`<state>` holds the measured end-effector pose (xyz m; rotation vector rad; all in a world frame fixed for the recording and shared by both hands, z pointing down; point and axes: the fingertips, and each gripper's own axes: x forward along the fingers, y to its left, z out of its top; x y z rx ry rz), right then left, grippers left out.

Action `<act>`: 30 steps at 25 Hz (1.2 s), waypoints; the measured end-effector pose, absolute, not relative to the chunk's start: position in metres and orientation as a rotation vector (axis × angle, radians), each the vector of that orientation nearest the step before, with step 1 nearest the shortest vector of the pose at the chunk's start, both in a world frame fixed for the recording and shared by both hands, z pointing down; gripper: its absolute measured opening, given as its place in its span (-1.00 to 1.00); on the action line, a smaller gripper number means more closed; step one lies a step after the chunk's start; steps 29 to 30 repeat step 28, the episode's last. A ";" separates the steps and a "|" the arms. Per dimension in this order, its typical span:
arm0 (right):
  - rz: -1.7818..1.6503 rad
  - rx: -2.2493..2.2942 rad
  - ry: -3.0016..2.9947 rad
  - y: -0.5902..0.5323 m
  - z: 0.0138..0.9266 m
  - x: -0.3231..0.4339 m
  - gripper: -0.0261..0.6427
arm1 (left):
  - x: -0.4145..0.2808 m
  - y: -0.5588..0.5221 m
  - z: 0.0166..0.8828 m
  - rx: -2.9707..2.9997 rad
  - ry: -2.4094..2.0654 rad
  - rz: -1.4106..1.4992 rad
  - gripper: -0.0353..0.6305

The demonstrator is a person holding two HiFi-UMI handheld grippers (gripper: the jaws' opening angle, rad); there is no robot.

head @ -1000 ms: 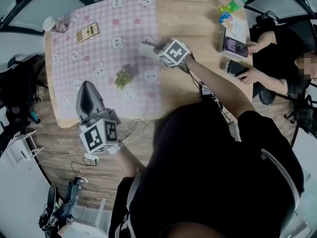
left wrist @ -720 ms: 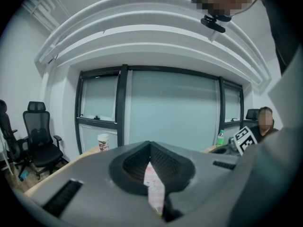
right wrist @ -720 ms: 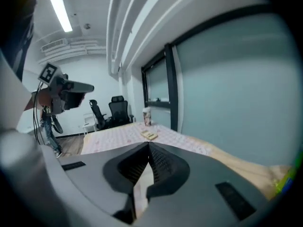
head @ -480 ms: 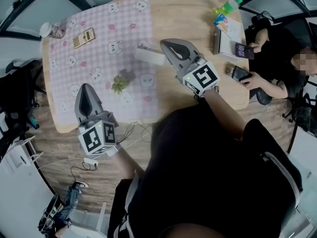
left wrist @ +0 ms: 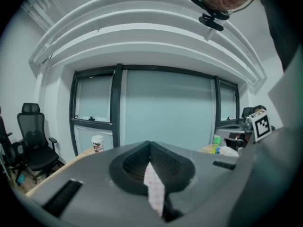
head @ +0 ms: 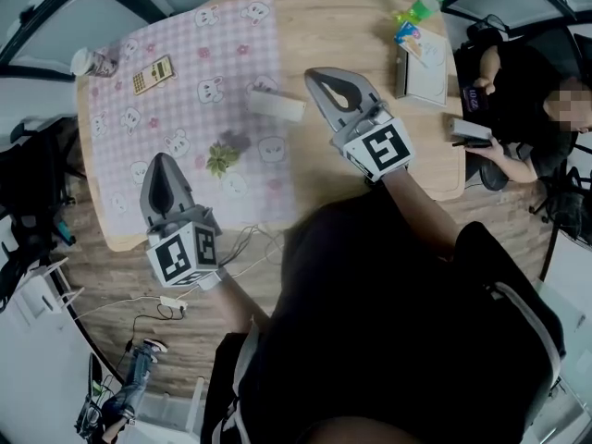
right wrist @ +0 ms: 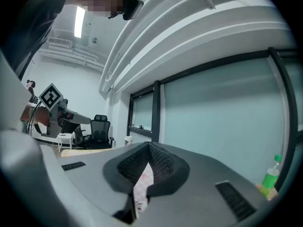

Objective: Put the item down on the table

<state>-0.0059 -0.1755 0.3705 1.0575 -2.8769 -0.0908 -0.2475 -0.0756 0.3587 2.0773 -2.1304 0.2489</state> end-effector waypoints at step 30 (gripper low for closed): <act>-0.119 1.108 -2.793 -0.203 0.364 0.040 -0.88 | -0.244 -0.077 0.364 2.078 -2.107 0.289 -0.91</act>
